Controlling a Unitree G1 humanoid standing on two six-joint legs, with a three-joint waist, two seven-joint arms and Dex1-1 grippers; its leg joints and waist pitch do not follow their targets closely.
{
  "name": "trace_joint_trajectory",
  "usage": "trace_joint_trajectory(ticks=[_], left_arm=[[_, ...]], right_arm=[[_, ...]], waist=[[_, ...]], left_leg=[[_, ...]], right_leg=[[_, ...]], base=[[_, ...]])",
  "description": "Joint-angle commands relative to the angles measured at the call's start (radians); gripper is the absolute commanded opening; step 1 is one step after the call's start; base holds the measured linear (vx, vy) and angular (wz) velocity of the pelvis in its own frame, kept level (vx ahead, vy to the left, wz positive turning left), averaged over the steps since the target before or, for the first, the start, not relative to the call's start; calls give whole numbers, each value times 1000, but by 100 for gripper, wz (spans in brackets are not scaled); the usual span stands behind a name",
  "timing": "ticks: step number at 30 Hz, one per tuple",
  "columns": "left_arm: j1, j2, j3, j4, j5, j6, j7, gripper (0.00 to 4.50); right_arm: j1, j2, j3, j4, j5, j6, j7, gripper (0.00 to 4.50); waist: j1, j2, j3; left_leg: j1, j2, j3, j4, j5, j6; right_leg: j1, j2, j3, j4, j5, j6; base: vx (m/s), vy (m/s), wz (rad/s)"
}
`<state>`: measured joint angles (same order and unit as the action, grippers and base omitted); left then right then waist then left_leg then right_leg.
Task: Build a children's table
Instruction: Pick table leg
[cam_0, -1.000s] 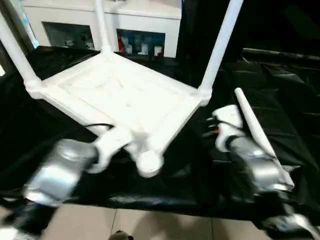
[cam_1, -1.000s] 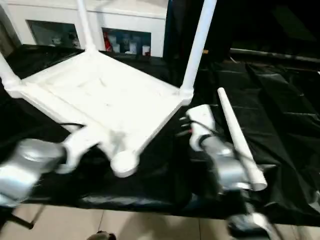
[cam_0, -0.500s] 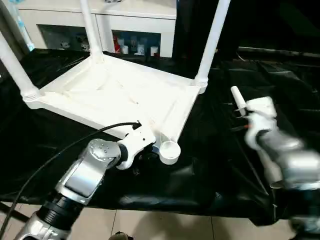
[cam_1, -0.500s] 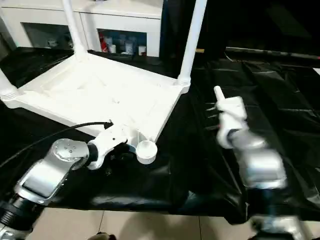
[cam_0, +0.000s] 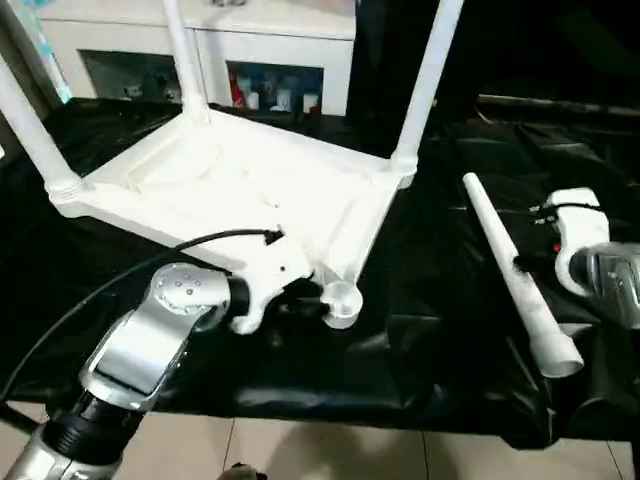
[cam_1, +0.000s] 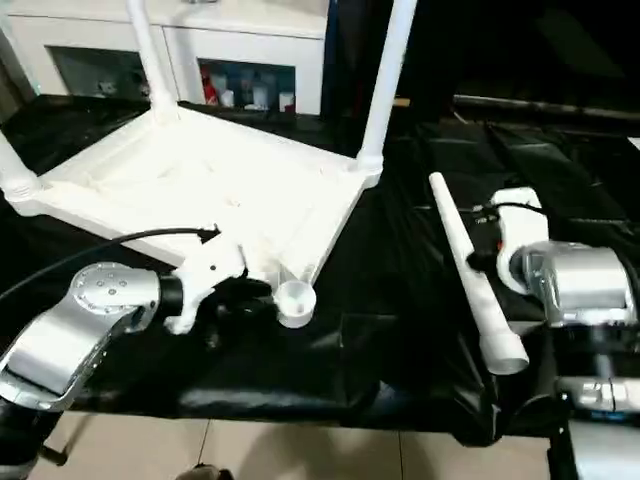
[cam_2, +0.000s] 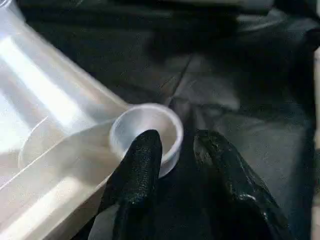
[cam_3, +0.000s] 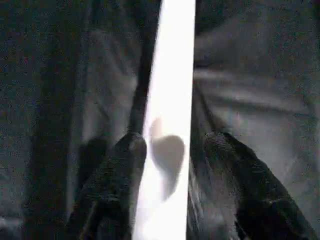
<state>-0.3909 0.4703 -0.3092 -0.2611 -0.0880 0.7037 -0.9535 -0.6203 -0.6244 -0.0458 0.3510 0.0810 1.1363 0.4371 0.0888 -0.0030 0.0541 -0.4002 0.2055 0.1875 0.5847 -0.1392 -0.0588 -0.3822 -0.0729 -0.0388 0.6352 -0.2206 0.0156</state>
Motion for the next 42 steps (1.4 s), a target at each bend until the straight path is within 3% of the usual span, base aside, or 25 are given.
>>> trace_joint_trajectory(ticks=[1,7,8,11,12,17,26,27,34,36,37,38,39,42], left_arm=[[-11,4,11,-25,-18,18,-5,142],[-14,17,11,-54,-47,46,-12,142],[-18,19,11,-61,-54,55,-14,142],[-23,21,16,-85,-87,90,-29,142],[-24,22,18,-92,-95,97,-31,142],[-27,34,14,-105,-115,114,-32,196],[-38,51,12,-104,-131,130,-26,272],[-42,53,12,-102,-134,130,-22,282],[-43,58,29,-102,-145,128,-12,336],[-45,58,32,-95,-147,121,-10,351],[-45,58,32,-95,-147,121,-10,362],[-51,58,33,-84,-147,112,-6,374],[-52,58,33,-82,-147,111,-5,383],[-69,43,40,-53,-148,83,13,401]], right_arm=[[-21,-13,17,32,-9,12,4,242],[-40,0,34,118,-13,24,9,242],[-44,-1,37,145,-5,27,26,242],[-47,-5,55,175,4,34,52,242],[-47,-4,58,185,5,32,56,242],[-56,2,62,243,-4,4,55,191],[-51,2,79,305,-15,-30,64,179],[-52,4,74,315,-14,-38,58,179],[-44,23,18,343,-5,-66,9,179],[-37,24,-3,341,1,-72,-8,179],[-36,23,-4,341,1,-72,-8,179],[-40,23,-18,343,6,-74,-14,178],[-41,23,-20,343,7,-74,-15,178],[-50,16,-70,343,21,-97,-37,178]], waist=[[3,-16,-66],[3,-18,-65],[1,-26,-65],[2,-22,-63],[2,-25,-63],[3,-26,-63],[2,-28,-63],[3,-34,-63],[1,-32,-65],[1,-26,-65],[1,-28,-64],[1,-21,-65],[0,-25,-66],[0,-21,-67]], left_leg=[[31,16,-2,-51,-154,-21],[31,15,-2,-51,-173,-31],[31,15,-1,-50,-181,-32],[32,16,-2,-51,-190,-35],[33,17,-2,-50,-197,-38],[31,15,-1,-49,-188,-38],[32,16,-3,-50,-220,-56],[32,16,-3,-51,-222,-55],[35,16,-4,-52,-253,-72],[36,16,-5,-52,-262,-76],[36,16,-5,-53,-266,-78],[37,15,-6,-52,-268,-80],[36,15,-6,-53,-268,-81],[36,14,-5,-51,-266,-83]], right_leg=[[35,-50,33,-75,-78,-215],[32,-49,32,-77,-119,-208],[32,-49,33,-78,-133,-202],[30,-51,32,-79,-157,-204],[29,-50,32,-79,-160,-205],[29,-49,32,-78,-161,-198],[26,-49,32,-80,-185,-188],[27,-49,31,-80,-189,-186],[23,-48,30,-81,-196,-181],[23,-48,31,-81,-198,-179],[22,-47,30,-81,-200,-178],[22,-47,30,-80,-198,-179],[23,-46,30,-81,-192,-179],[24,-45,31,-80,-174,-182]], base=[[0,0,0],[0,0,0],[0,0,0],[0,0,0],[0,0,0],[0,0,0],[0,0,0],[0,0,0],[0,0,0],[0,0,0],[0,0,0],[0,0,0],[0,0,0],[0,0,0]])
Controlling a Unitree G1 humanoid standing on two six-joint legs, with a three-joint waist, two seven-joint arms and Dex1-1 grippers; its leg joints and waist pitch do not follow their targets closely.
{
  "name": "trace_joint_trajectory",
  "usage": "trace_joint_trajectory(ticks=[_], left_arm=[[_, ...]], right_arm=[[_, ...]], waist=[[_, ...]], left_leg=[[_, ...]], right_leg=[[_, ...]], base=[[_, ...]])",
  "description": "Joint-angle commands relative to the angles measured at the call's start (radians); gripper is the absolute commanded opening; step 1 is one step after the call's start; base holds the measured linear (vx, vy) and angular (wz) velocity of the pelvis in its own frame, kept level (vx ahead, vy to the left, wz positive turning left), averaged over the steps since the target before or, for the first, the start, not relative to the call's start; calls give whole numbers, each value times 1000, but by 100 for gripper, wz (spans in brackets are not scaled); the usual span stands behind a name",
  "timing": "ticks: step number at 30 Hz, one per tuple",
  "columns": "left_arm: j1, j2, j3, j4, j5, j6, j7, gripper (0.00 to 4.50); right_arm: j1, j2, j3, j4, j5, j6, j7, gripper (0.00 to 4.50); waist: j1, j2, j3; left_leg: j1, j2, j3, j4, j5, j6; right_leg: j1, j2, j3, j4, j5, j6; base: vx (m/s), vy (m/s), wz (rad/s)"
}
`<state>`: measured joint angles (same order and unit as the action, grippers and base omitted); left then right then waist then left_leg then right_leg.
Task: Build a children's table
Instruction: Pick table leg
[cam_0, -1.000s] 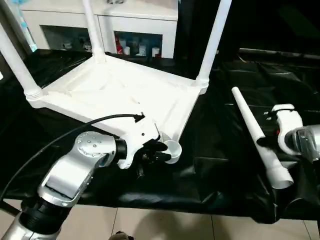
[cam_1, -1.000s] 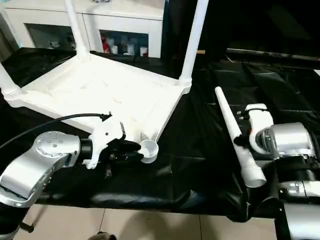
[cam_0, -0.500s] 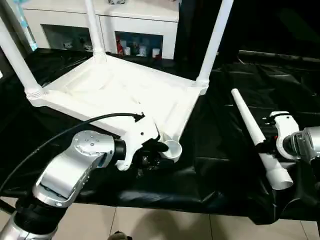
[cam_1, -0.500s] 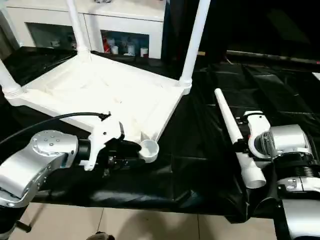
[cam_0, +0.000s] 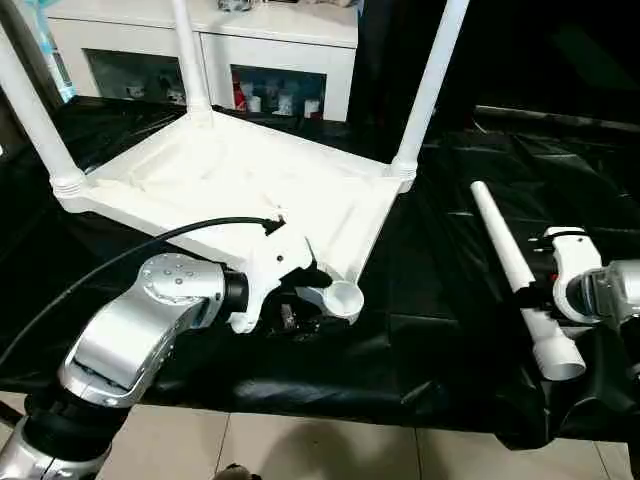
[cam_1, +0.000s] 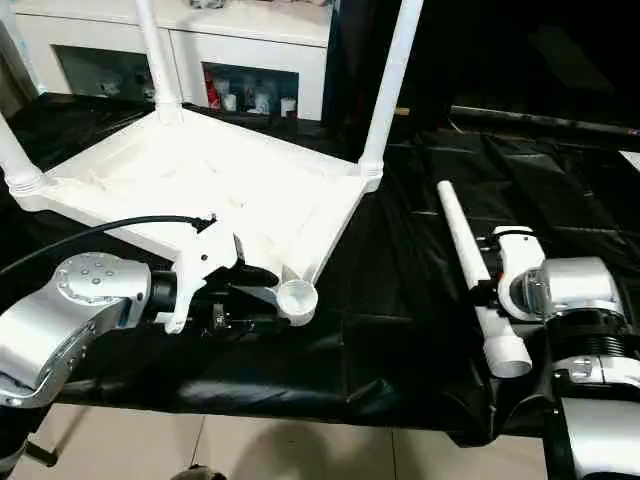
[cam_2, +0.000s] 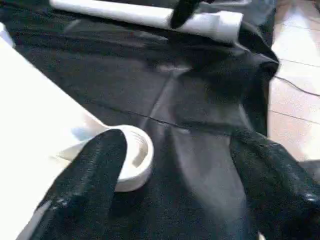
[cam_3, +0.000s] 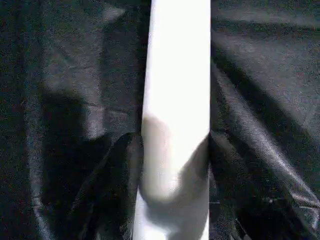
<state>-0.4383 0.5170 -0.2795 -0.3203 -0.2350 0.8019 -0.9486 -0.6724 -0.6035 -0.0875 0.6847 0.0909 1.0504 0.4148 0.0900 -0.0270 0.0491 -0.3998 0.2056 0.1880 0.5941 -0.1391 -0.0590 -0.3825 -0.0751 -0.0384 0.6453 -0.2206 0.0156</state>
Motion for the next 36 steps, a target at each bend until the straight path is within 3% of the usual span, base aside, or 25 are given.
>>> trace_joint_trajectory(ticks=[1,3,4,5,6,11,14,17,24,25,30,32,34,36], left_arm=[[-28,-17,19,17,-8,-31,15,413],[-29,-23,24,22,-10,-37,18,423],[-37,-44,43,40,-17,-52,33,431],[-46,-69,63,60,-24,-66,51,435],[-47,-71,65,62,-25,-67,53,435],[-86,-150,136,140,-64,-78,122,450],[-97,-185,166,171,-84,-73,154,450],[-127,-247,223,215,-113,-68,203,450],[-183,-312,250,292,-139,-83,244,450],[-198,-333,261,306,-154,-80,256,450],[-243,-379,299,345,-192,-59,285,450],[-288,-409,340,385,-233,-38,309,450],[-348,-437,394,445,-273,-19,344,450],[-397,-452,436,502,-295,-8,380,450]], right_arm=[[0,-8,-62,4,24,-36,-25,178],[-2,-7,-79,4,32,-39,-29,178],[-3,-1,-125,-2,54,-54,-46,178],[1,9,-173,-14,76,-91,-71,178],[2,10,-178,-16,78,-96,-74,178],[34,91,-378,-100,213,-360,-95,178],[72,140,-417,-185,284,-465,3,178],[111,194,-446,-279,369,-505,124,178],[149,269,-446,-433,497,-533,222,178],[155,288,-446,-471,543,-524,246,178],[170,313,-430,-534,612,-479,304,178],[180,319,-403,-567,647,-434,341,178],[197,318,-354,-601,675,-385,384,178],[217,312,-307,-629,688,-355,417,178]], waist=[[-1,0,-64],[0,1,-65],[-1,3,-65],[-2,-1,-64],[-1,-2,-64],[-2,0,-65],[2,2,-68],[3,8,-68],[6,7,-66],[9,0,-66],[12,-4,-66],[18,-10,-65],[22,-8,-64],[23,-12,-63]], left_leg=[[33,14,-5,-60,-251,-80],[32,13,-5,-59,-234,-72],[32,13,-4,-58,-226,-68],[31,12,-2,-57,-224,-65],[31,12,0,-56,-225,-64],[33,13,-1,-56,-241,-54],[29,14,-2,-57,-215,-24],[30,14,-3,-58,-205,-3],[31,17,-4,-61,-209,1],[30,16,-4,-62,-209,4],[29,18,-5,-63,-205,8],[28,16,-3,-62,-192,12],[28,16,-4,-61,-189,15],[25,15,-4,-61,-182,18]], right_leg=[[28,-44,30,-88,-149,-187],[30,-43,30,-86,-124,-193],[29,-42,30,-84,-110,-196],[30,-42,31,-86,-108,-196],[30,-43,32,-87,-109,-196],[28,-45,29,-89,-135,-187],[33,-44,28,-86,-85,-189],[33,-43,27,-85,-70,-204],[32,-46,27,-90,-105,-209],[33,-49,27,-91,-121,-200],[32,-51,26,-93,-129,-199],[33,-52,27,-93,-137,-197],[33,-54,27,-95,-145,-191],[35,-54,26,-95,-148,-188]], base=[[0,0,0],[0,0,0],[0,0,0],[0,0,0],[0,0,0],[0,0,0],[0,0,0],[0,0,0],[0,0,0],[0,0,0],[0,0,0],[0,0,0],[0,0,0],[0,0,0]])
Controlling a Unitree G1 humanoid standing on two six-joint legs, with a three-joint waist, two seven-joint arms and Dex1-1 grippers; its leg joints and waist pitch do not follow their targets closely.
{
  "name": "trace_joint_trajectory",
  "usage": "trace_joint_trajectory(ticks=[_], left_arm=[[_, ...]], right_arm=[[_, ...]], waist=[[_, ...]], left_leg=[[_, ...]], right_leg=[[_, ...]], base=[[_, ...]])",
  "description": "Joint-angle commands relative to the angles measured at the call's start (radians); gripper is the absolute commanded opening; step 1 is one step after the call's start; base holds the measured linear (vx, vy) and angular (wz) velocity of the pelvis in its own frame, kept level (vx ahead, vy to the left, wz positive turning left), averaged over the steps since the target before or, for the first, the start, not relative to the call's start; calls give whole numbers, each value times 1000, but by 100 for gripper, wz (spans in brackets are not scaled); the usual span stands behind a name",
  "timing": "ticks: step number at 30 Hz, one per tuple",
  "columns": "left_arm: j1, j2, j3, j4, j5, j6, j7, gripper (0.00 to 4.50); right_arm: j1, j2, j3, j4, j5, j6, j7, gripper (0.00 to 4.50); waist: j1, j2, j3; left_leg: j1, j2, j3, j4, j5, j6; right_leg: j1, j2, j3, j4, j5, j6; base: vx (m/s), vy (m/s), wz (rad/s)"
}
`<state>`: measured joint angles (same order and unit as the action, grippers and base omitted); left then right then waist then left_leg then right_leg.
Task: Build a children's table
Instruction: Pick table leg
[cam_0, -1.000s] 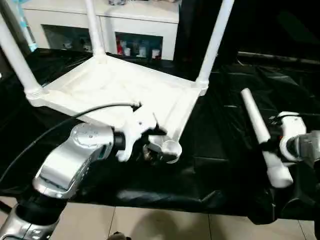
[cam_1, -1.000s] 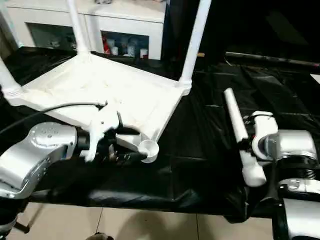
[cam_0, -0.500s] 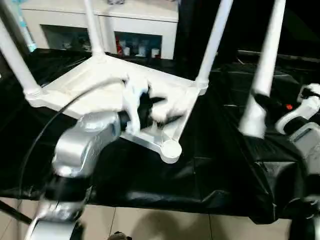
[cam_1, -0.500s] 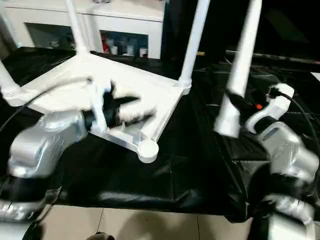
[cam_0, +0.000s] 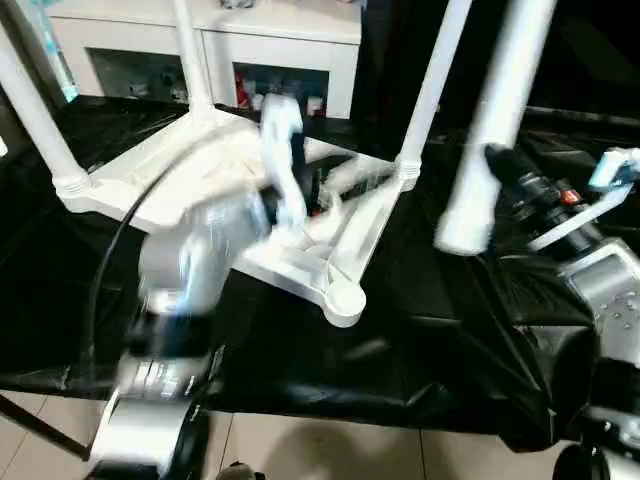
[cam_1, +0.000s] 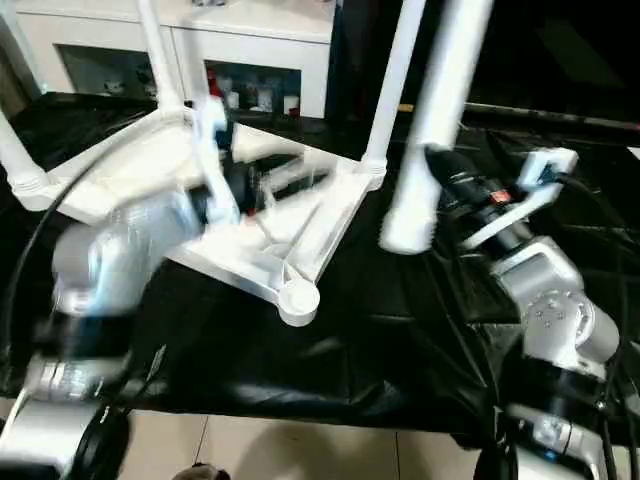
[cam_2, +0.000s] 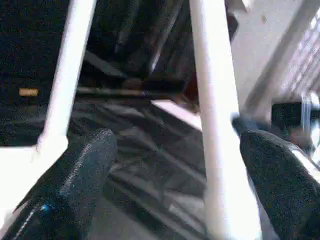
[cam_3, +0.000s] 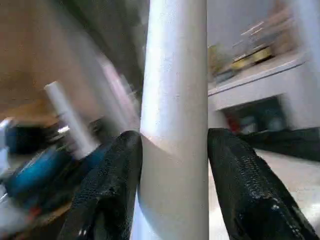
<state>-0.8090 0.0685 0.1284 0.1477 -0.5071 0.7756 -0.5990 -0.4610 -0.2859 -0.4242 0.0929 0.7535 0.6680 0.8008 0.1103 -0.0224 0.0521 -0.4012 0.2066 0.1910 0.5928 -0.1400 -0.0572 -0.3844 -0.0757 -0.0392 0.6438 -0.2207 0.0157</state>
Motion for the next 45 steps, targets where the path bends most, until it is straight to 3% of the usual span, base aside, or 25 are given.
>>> trace_joint_trajectory(ticks=[1,3,4,7,13,21,23,26,27,32,33,45], left_arm=[[-74,-17,67,88,-50,27,57,450],[-100,-23,81,116,-68,38,61,450],[-109,-27,72,123,-76,45,43,450],[-109,-39,67,124,-84,56,33,450],[-120,-60,72,141,-122,82,34,450],[-110,-62,81,138,-158,126,29,450],[-107,-61,84,137,-155,127,38,416],[-100,-54,77,135,-153,126,49,409],[-95,-51,72,133,-151,125,54,380],[-84,-53,75,123,-158,128,59,349],[-83,-54,76,120,-159,128,60,326],[-81,-56,88,116,-176,123,68,241]], right_arm=[[25,-9,78,-63,31,51,60,178],[35,-7,109,-75,29,61,73,178],[42,-4,132,-81,25,67,87,178],[48,-7,150,-74,18,66,108,178],[67,-20,200,-100,25,79,121,178],[69,-23,258,-91,-26,46,129,178],[69,-22,262,-88,-31,40,126,178],[70,-23,270,-86,-32,32,118,178],[70,-23,273,-84,-33,27,114,178],[69,-22,275,-79,-41,21,114,178],[67,-22,274,-76,-42,21,114,178],[64,-21,278,-73,-47,11,107,178]], waist=[[9,-20,-66],[12,-21,-67],[11,-27,-66],[16,-21,-68],[34,-27,-70],[33,-27,-67],[33,-27,-67],[34,-27,-68],[33,-27,-67],[33,-28,-67],[33,-28,-67],[34,-29,-68]], left_leg=[[28,14,-8,-60,-179,17],[27,16,-11,-61,-173,13],[26,16,-9,-61,-169,14],[27,20,-10,-61,-148,9],[29,19,-7,-57,-101,27],[29,21,-8,-61,-137,5],[29,21,-9,-62,-140,3],[29,21,-9,-62,-128,5],[28,20,-9,-61,-127,6],[29,21,-9,-62,-128,8],[29,21,-8,-62,-129,8],[29,20,-8,-60,-122,11]], right_leg=[[36,-54,27,-96,-156,-178],[38,-57,27,-94,-149,-175],[37,-56,26,-95,-147,-176],[36,-58,27,-89,-97,-193],[40,-58,28,-79,12,-216],[40,-61,28,-85,-44,-204],[41,-61,29,-86,-47,-199],[41,-60,28,-84,-28,-197],[41,-60,28,-84,-23,-197],[41,-60,28,-84,-24,-200],[41,-60,28,-84,-24,-201],[42,-59,28,-82,-12,-202]], base=[[0,0,0],[0,0,0],[0,0,0],[0,0,0],[0,0,0],[0,0,0],[0,0,0],[0,0,0],[0,0,0],[0,0,0],[0,0,0],[0,0,0]])
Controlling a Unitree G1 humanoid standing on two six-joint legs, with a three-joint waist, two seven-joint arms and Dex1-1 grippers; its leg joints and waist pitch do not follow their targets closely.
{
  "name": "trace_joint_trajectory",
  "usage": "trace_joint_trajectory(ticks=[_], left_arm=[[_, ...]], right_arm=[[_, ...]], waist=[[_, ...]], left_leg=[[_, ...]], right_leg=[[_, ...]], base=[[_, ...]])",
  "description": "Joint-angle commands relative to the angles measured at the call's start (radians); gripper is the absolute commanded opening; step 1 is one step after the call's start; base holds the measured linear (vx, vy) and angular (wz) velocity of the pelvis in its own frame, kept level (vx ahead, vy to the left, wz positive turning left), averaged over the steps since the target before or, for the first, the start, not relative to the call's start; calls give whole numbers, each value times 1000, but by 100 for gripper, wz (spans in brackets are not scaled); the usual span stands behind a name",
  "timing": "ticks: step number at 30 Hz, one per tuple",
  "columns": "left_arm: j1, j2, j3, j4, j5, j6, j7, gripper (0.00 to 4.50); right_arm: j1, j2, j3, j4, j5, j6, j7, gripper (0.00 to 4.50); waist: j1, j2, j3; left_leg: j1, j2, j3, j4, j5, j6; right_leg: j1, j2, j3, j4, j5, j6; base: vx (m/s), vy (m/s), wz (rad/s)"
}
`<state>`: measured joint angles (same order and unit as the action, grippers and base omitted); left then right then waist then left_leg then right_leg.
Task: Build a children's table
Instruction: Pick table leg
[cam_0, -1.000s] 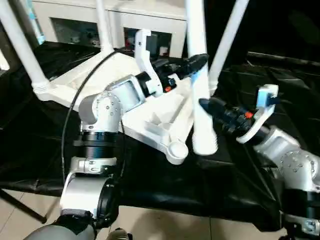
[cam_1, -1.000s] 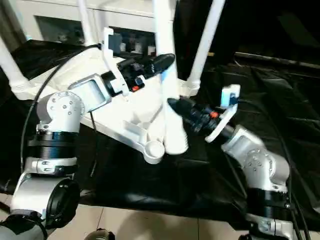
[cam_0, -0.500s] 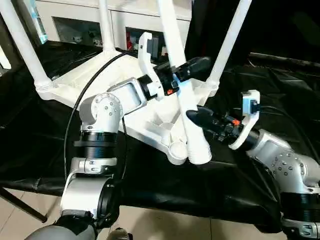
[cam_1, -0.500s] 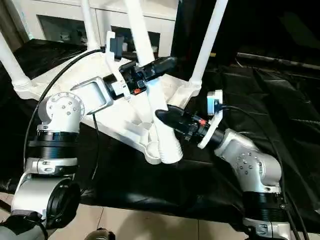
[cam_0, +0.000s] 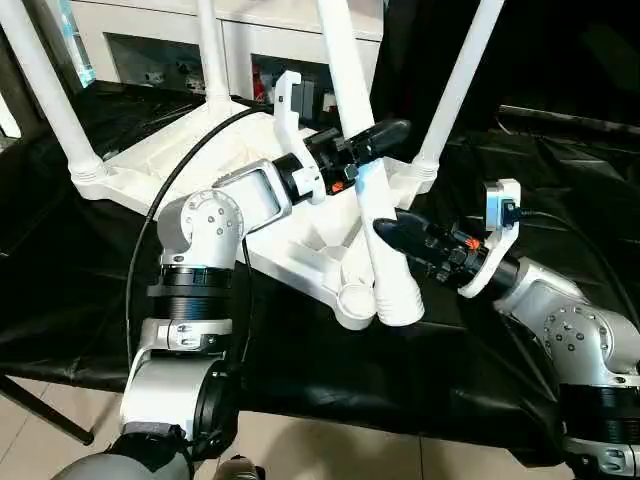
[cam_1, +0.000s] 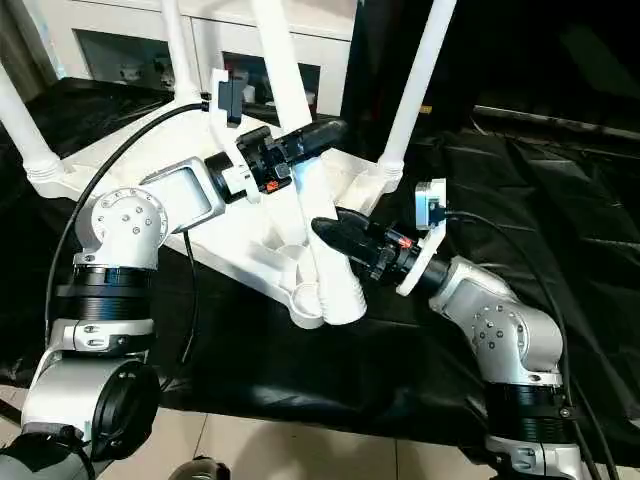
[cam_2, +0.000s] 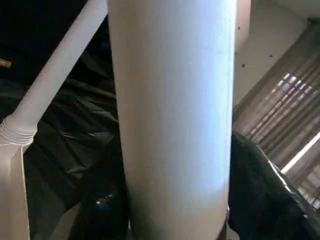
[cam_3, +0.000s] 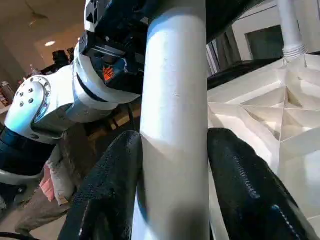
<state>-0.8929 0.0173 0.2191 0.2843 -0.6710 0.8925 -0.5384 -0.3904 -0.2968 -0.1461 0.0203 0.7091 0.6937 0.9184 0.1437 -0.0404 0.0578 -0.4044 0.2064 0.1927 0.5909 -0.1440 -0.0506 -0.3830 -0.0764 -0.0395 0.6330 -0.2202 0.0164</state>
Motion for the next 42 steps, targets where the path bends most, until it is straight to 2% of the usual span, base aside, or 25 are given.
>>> trace_joint_trajectory(ticks=[1,2,5,12,13,15,16,17,18,19,20,22,25,28,30,39,42], left_arm=[[4,-6,-1,-23,-15,6,8,230],[4,-6,-1,-23,-15,6,8,230],[3,-9,4,-25,-21,6,12,191],[1,-12,-4,-29,0,-19,42,179],[-1,-10,-33,-32,49,-63,66,179],[-1,-7,-52,-35,75,-84,71,179],[3,5,-110,-47,141,-122,80,179],[3,5,-110,-48,142,-123,80,179],[4,6,-112,-48,144,-124,81,179],[6,16,-158,-56,199,-152,99,179],[6,17,-163,-58,204,-155,101,179],[7,19,-190,-64,236,-174,114,179],[4,24,-225,-63,279,-210,136,179],[6,16,-224,-59,298,-233,157,179],[6,17,-225,-59,300,-235,155,179],[5,27,-220,-43,307,-257,154,179],[4,28,-214,-39,307,-259,154,179]], right_arm=[[-7,-9,1,0,-4,-16,-11,178],[-7,-9,1,0,-4,-16,-11,178],[-8,-10,2,2,-8,-20,-13,178],[-4,-11,21,5,-45,-39,-37,178],[-12,1,25,14,-62,-38,-76,233],[-18,9,27,20,-76,-41,-102,249],[-32,17,63,25,-148,-58,-173,255],[-33,17,63,25,-148,-58,-174,280],[-33,17,65,25,-150,-57,-176,280],[-46,23,103,27,-193,-19,-235,287],[-48,24,107,28,-199,-15,-242,290],[-55,37,136,36,-227,18,-291,290],[-49,67,181,39,-258,24,-334,290],[-45,91,212,41,-279,29,-364,290],[-46,95,214,43,-281,28,-370,290],[-59,104,212,39,-282,29,-376,210],[-56,99,216,36,-277,17,-355,200]], waist=[[0,-11,-73],[0,-10,-73],[0,-10,-74],[-1,-10,-74],[-1,-7,-73],[-2,-7,-74],[-1,-7,-74],[-5,-6,-74],[-6,-6,-74],[-6,-5,-74],[-8,-5,-74],[-7,-6,-74],[-7,-4,-74],[-8,-6,-73],[-8,-5,-73],[-8,-5,-74],[-8,-5,-74]], left_leg=[[32,20,-10,-59,-117,6],[32,21,-10,-59,-119,5],[33,21,-10,-59,-117,4],[32,21,-10,-58,-117,1],[33,22,-11,-59,-121,1],[33,22,-12,-60,-120,-5],[34,23,-13,-61,-114,-13],[34,22,-13,-62,-116,-21],[35,22,-13,-62,-117,-23],[35,23,-13,-63,-122,-27],[34,21,-12,-63,-120,-30],[36,22,-12,-64,-121,-36],[35,22,-12,-64,-121,-41],[35,22,-13,-66,-138,-49],[36,22,-13,-66,-143,-53],[35,21,-12,-66,-139,-51],[36,22,-12,-65,-142,-50]], right_leg=[[40,-58,29,-71,-12,-203],[40,-58,28,-72,-13,-203],[40,-58,28,-71,-7,-205],[41,-58,29,-71,-6,-203],[40,-59,29,-73,-9,-201],[40,-58,29,-71,-10,-195],[40,-59,29,-72,-13,-182],[39,-57,29,-72,-18,-174],[39,-57,29,-72,-18,-174],[39,-57,30,-72,-18,-171],[38,-55,30,-72,-16,-167],[38,-57,31,-73,-20,-163],[37,-57,30,-70,0,-171],[38,-58,31,-71,-11,-163],[37,-58,32,-72,-18,-159],[36,-56,32,-69,4,-157],[37,-57,32,-70,2,-157]], base=[[0,0,0],[0,0,0],[0,0,0],[0,0,0],[0,0,0],[0,0,0],[0,0,0],[0,0,0],[0,0,0],[0,0,0],[0,0,0],[0,0,0],[0,0,0],[0,0,0],[0,0,0],[0,0,0],[0,0,0]])
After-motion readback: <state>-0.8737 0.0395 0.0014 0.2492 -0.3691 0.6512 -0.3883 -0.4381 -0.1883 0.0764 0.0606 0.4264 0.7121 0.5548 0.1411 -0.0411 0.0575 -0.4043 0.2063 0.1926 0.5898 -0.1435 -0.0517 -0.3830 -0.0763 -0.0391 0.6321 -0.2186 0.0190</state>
